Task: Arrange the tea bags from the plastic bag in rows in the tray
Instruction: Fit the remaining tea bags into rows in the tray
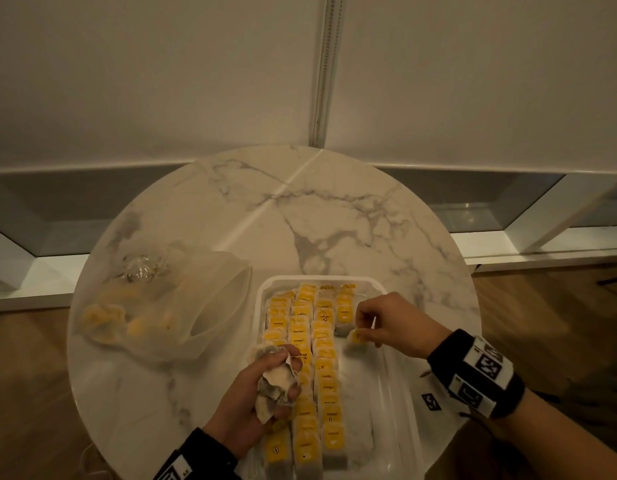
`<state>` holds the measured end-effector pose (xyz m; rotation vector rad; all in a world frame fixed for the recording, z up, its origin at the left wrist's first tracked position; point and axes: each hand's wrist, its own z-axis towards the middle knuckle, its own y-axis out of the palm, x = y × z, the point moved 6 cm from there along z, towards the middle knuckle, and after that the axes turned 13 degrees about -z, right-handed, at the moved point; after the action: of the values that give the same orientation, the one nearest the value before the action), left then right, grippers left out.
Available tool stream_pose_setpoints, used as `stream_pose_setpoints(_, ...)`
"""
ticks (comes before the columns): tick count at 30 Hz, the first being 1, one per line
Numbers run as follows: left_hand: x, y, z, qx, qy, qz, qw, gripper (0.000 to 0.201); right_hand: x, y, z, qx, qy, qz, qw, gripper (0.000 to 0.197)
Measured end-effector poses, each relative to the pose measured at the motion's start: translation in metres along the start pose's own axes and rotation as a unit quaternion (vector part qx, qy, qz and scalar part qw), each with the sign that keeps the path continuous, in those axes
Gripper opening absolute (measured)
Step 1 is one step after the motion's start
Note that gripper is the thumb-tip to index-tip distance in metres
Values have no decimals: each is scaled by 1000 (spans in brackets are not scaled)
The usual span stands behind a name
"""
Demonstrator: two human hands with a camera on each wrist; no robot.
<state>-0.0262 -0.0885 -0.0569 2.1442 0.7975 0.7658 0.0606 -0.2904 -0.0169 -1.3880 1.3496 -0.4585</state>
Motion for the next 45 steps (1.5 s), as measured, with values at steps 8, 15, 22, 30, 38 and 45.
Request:
stream_pose_setpoints(8, 0, -2, 1, -3, 2, -6, 1000, 60, -12, 12, 37, -87, 4, -41, 995, 22)
stream_pose_setpoints(15, 1, -1, 0, -5, -3, -12, 1000, 62, -18, 5, 49, -38, 34, -178, 983, 14)
stream_pose_setpoints(22, 3, 0, 0, -9, 0, -6, 1000, 63, -15, 5, 52, -27, 85, -258, 962, 16)
stream_pose_setpoints(30, 3, 1, -1, -11, -1, 2, 1000, 65, -15, -1, 56, -22, 115, -291, 950, 38)
stream_pose_setpoints(38, 5, 2, -3, -18, 0, -10, 1000, 64, -16, 4, 52, -36, 133, -256, 957, 29)
stream_pose_setpoints(45, 5, 1, -4, -18, 4, -6, 1000, 61, -18, -2, 50, -18, 110, -159, 981, 8)
